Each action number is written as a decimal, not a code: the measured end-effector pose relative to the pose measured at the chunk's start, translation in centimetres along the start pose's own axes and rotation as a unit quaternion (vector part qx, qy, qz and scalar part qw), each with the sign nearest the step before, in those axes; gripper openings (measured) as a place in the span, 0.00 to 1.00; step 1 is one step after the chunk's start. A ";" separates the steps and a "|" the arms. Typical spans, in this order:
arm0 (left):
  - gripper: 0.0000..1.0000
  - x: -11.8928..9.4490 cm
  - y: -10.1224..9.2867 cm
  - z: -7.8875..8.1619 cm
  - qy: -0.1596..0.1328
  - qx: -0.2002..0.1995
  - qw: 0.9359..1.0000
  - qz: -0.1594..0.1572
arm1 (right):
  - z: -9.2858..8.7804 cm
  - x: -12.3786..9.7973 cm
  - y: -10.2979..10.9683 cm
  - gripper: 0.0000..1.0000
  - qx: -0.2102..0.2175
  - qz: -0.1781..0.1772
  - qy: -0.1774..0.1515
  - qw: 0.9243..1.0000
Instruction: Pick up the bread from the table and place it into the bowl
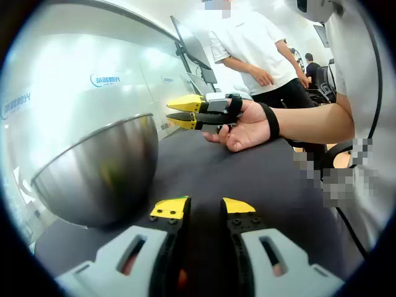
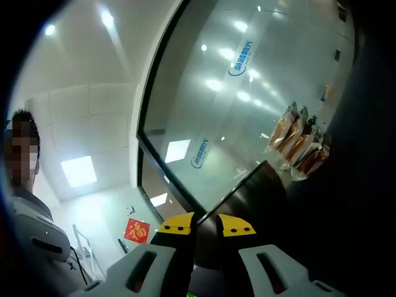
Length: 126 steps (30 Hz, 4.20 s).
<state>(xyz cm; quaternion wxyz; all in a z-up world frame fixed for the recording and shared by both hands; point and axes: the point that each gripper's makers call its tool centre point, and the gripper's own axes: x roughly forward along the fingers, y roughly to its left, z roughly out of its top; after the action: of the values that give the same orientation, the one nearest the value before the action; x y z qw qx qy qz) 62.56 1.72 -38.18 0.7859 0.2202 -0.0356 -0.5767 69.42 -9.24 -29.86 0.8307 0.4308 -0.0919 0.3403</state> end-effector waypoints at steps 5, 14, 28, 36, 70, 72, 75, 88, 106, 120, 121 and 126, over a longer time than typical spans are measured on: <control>0.14 -0.2 0.0 0.6 -0.017 0.000 1.000 -0.001 | 0.0 0.0 0.0 0.11 0.000 -0.001 0.000 1.000; 0.14 -0.3 -0.2 0.9 -0.024 0.003 1.000 -0.003 | 0.0 0.0 0.0 0.11 -0.001 -0.001 -0.001 1.000; 0.14 -1.0 0.7 2.3 -0.055 -0.007 0.998 0.016 | 0.0 -0.1 0.0 0.11 0.000 -0.003 0.000 1.000; 0.13 -2.9 3.6 8.6 -0.137 0.016 0.988 0.075 | -0.3 0.1 -0.2 0.11 -0.020 -0.016 0.007 1.000; 0.25 4.8 34.7 12.9 -0.151 -0.010 0.988 0.022 | 16.9 5.5 -6.3 0.16 -0.295 -0.205 0.040 0.932; 0.25 6.6 35.5 12.4 -0.133 -0.026 0.991 0.007 | 17.6 6.3 -7.0 0.16 -0.302 -0.215 0.051 0.927; 0.18 10.0 36.1 10.9 -0.086 -0.062 0.994 -0.037 | 18.4 7.5 -7.9 0.16 -0.307 -0.224 0.062 0.923; 0.15 19.4 38.7 6.1 -0.039 -0.240 0.966 -0.092 | 18.3 13.6 -17.5 0.15 -0.134 -0.248 0.098 0.954; 0.19 23.2 39.4 1.6 -0.007 -0.413 0.901 -0.135 | 17.8 14.5 -20.9 0.13 0.009 -0.224 0.089 0.970; 0.16 25.4 38.5 2.1 -0.009 -0.470 0.869 -0.156 | 16.1 15.8 -22.0 0.13 0.038 -0.221 0.120 0.967; 0.16 25.6 38.4 2.0 -0.006 -0.467 0.870 -0.157 | 16.3 15.9 -22.2 0.13 0.043 -0.221 0.119 0.967; 0.13 25.7 38.1 2.1 -0.006 -0.457 0.874 -0.167 | 16.6 16.1 -22.7 0.08 0.072 -0.210 0.113 0.968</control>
<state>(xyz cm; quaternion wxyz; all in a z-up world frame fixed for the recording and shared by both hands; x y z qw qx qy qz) 104.41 -13.59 -26.62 0.6905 -0.1646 0.2644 -0.6529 98.48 -23.33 -27.31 0.8555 0.4578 0.1200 0.2103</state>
